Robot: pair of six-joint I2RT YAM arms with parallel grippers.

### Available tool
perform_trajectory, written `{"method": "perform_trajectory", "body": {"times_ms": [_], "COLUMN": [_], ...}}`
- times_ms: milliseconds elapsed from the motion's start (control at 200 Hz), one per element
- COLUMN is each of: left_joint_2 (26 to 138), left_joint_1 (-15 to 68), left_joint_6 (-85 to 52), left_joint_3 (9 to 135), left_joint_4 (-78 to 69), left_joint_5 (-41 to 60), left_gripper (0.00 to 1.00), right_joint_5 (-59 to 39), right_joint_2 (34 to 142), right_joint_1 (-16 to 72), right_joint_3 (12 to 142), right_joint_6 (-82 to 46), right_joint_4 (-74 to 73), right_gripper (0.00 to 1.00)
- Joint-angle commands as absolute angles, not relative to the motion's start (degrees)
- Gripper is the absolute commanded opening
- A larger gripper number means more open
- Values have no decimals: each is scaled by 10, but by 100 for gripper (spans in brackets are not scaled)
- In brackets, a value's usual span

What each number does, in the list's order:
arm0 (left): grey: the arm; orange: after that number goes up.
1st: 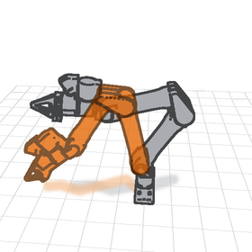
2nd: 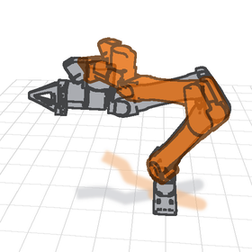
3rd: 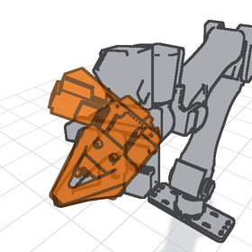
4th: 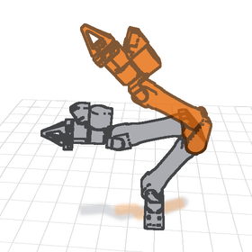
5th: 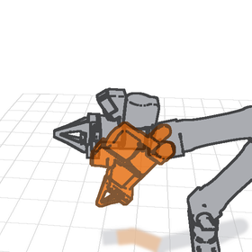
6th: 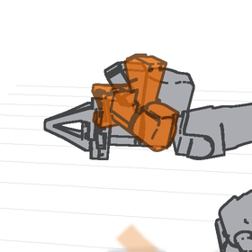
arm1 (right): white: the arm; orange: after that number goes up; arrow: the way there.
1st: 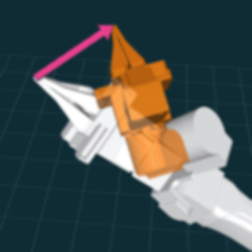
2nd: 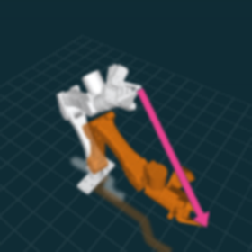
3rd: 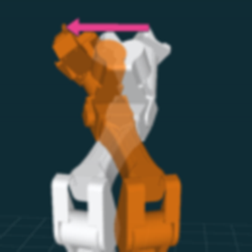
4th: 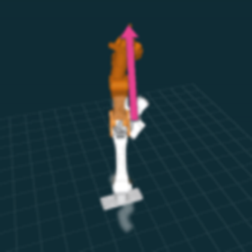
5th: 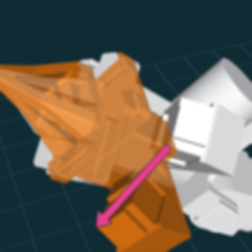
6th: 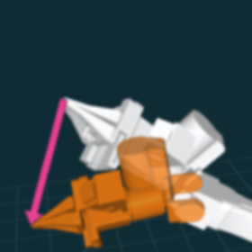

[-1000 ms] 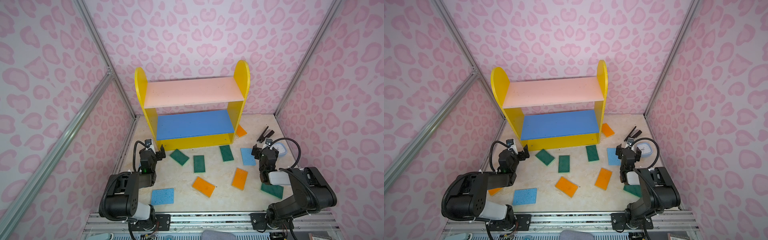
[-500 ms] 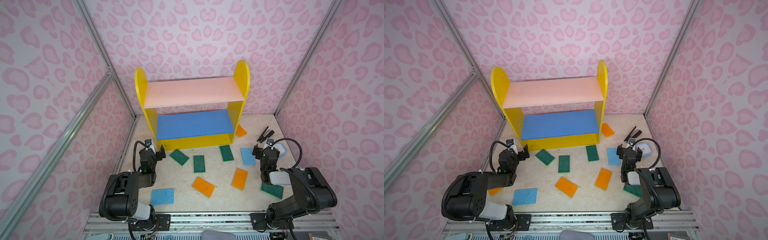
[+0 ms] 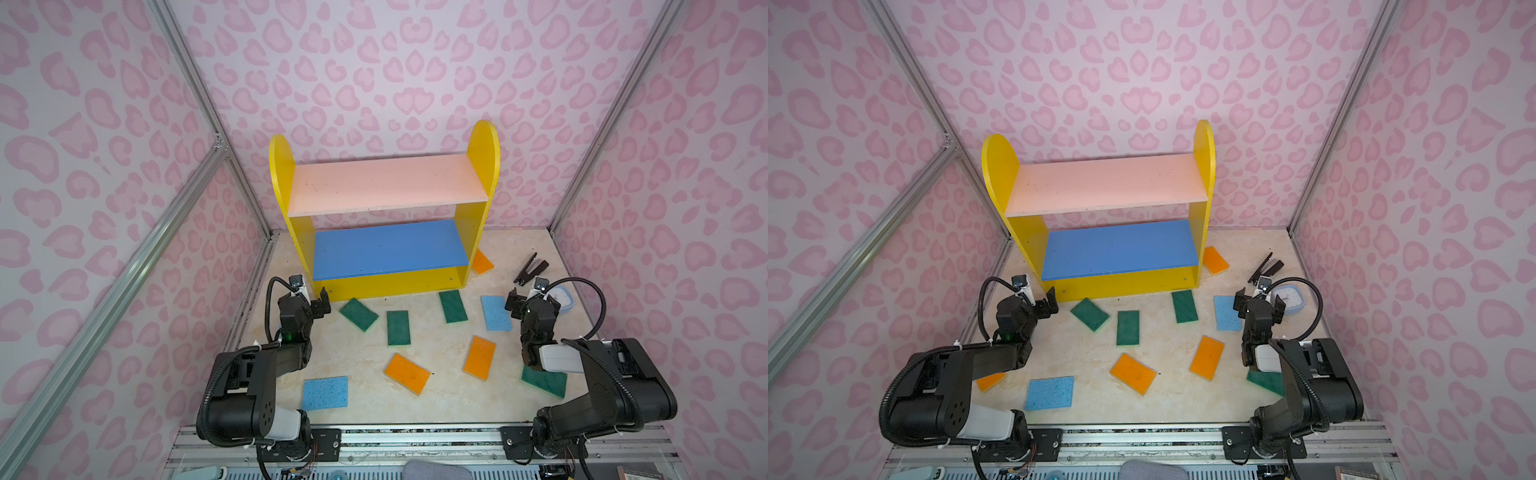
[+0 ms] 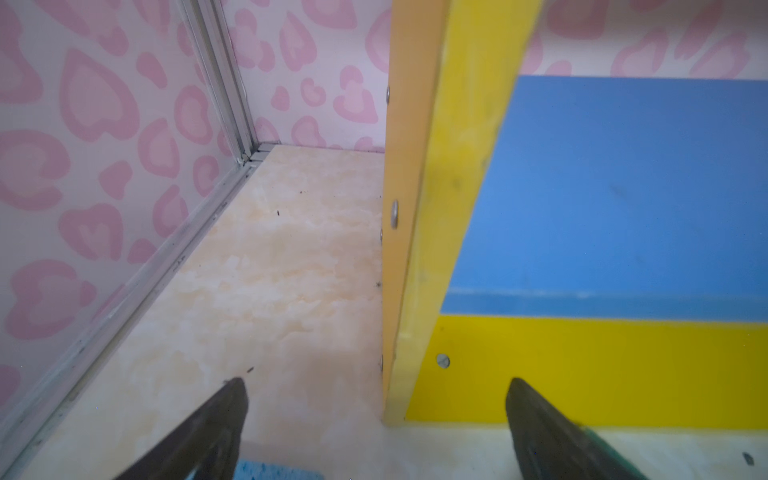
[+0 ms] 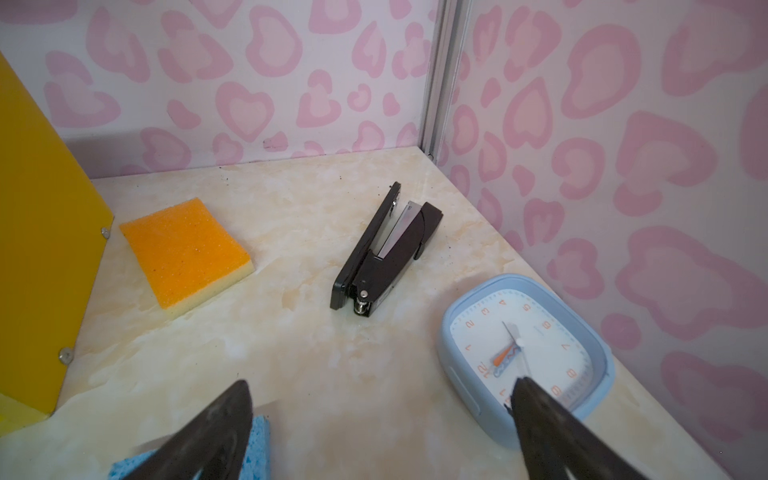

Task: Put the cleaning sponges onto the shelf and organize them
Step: 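Raise both grippers from the rest pose toward the sponges, then grasp the green sponge near the rack with the left gripper while the right gripper approaches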

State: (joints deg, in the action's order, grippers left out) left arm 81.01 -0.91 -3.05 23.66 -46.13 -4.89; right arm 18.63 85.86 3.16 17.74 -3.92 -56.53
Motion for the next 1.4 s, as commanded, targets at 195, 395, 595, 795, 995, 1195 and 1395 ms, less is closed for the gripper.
{"method": "perform_trajectory", "body": {"times_ms": [195,395,595,795,995,1195,1395], "left_joint_2": [634,543,456,440,492,573,640], "left_joint_1": [-7,9,70,167,180,196,229], "left_joint_6": [-95,-200,-274,-340,-424,-514,-577], "left_joint_3": [335,421,421,365,300,273,264], "left_joint_4": [-177,50,208,262,190,85,15], "left_joint_5": [-74,-81,-70,-67,-39,-19,-41], "left_gripper": [98,98,98,99,88,79,71], "right_joint_5": [348,255,144,29,-17,-16,-24], "right_joint_2": [752,602,447,367,399,472,519], "right_joint_1": [110,116,141,165,228,281,282], "right_joint_3": [198,290,277,277,286,283,290], "right_joint_6": [5,-150,-210,-250,-287,-346,-372], "right_joint_4": [-455,-126,8,89,93,24,-12], "right_gripper": [97,97,86,84,81,80,80]}}
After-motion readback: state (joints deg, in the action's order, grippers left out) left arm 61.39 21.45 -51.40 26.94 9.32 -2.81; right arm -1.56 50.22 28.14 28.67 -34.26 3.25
